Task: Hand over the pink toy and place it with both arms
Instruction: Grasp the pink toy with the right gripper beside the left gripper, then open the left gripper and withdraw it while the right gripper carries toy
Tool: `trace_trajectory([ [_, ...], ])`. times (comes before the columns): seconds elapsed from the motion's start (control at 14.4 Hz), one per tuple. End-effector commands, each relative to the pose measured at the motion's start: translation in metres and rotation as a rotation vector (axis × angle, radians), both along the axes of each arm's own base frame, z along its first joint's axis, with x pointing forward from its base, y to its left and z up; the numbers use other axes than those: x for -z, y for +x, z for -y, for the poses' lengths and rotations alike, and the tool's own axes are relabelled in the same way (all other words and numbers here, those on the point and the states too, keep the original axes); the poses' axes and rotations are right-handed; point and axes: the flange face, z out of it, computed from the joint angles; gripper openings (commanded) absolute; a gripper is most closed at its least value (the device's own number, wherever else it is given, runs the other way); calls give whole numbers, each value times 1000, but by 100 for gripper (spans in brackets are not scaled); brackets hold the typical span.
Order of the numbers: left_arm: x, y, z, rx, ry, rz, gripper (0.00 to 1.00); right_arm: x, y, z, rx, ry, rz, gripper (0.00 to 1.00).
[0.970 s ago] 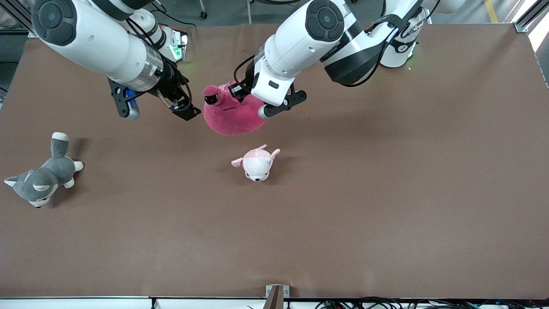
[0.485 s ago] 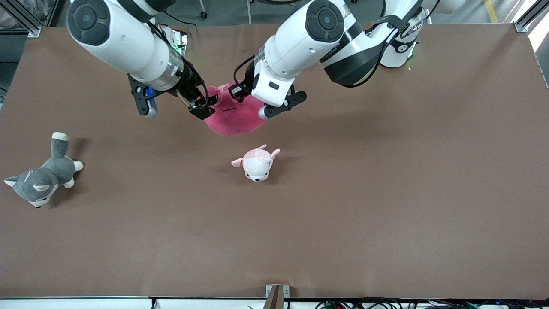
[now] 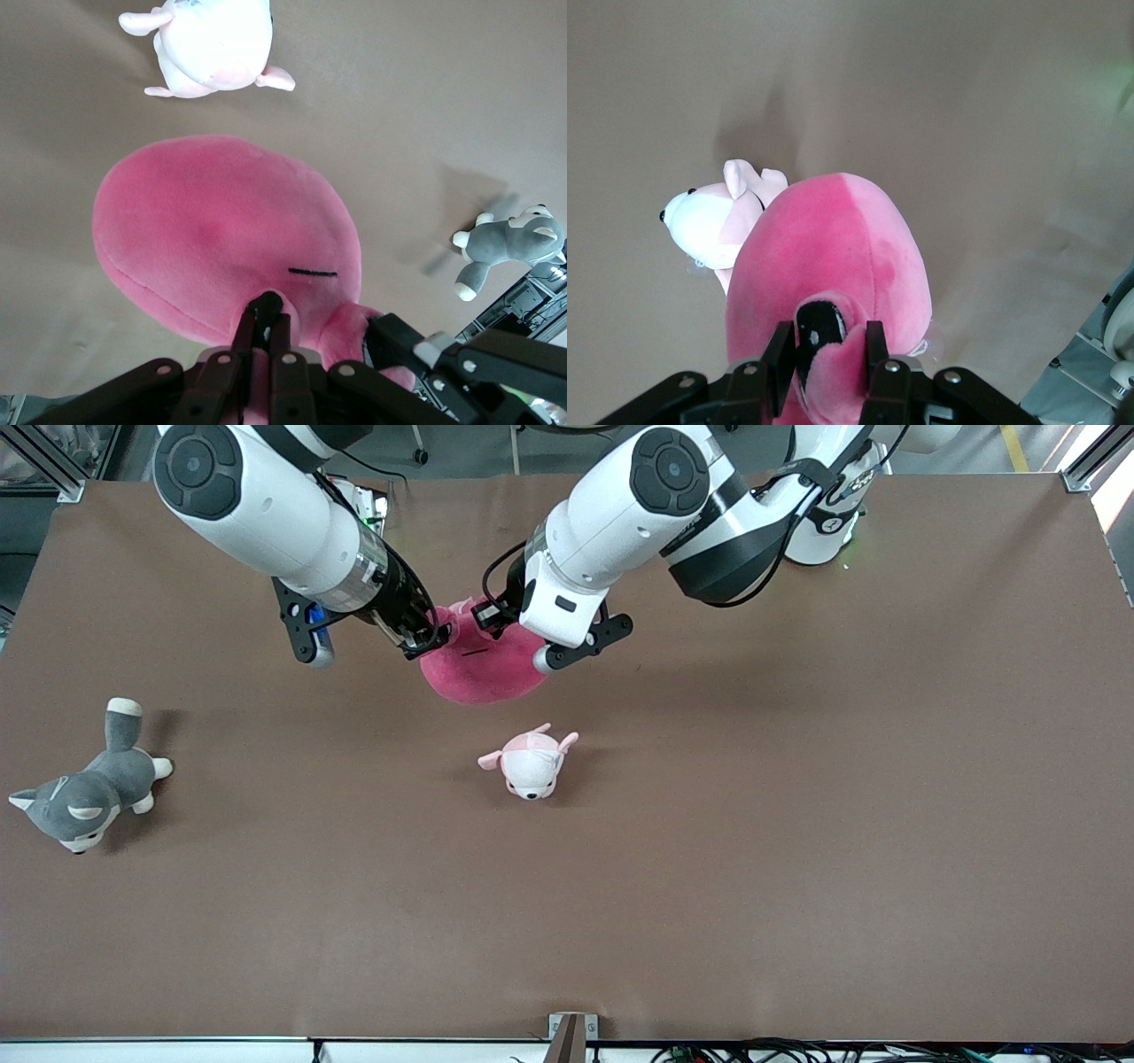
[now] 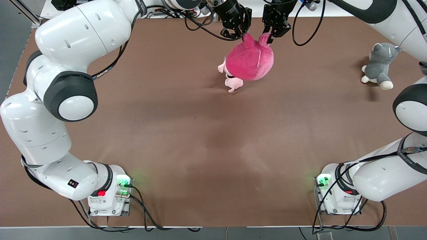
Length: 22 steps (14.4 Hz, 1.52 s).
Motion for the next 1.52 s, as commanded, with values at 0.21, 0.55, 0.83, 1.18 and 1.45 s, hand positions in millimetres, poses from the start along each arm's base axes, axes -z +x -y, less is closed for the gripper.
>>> trace_trajectory([
  [0.21, -8, 1, 3, -18, -21, -3, 0, -3, -5, 1, 16, 14, -4, 0],
  [0.55, -18, -5, 2, -33, -13, 9, 100, -3, -1, 7, 7, 14, 3, 0],
  [0.83, -45, -13, -6, -36, -18, 37, 100, 5, 20, 49, -76, 31, 24, 0],
  [1.18, -101, -36, -57, 12, 112, 72, 100, 56, 52, 144, -191, 65, 8, 0],
  [1.45, -144, -61, -132, 230, 298, 153, 100, 106, 60, 203, -247, 42, 19, 0],
])
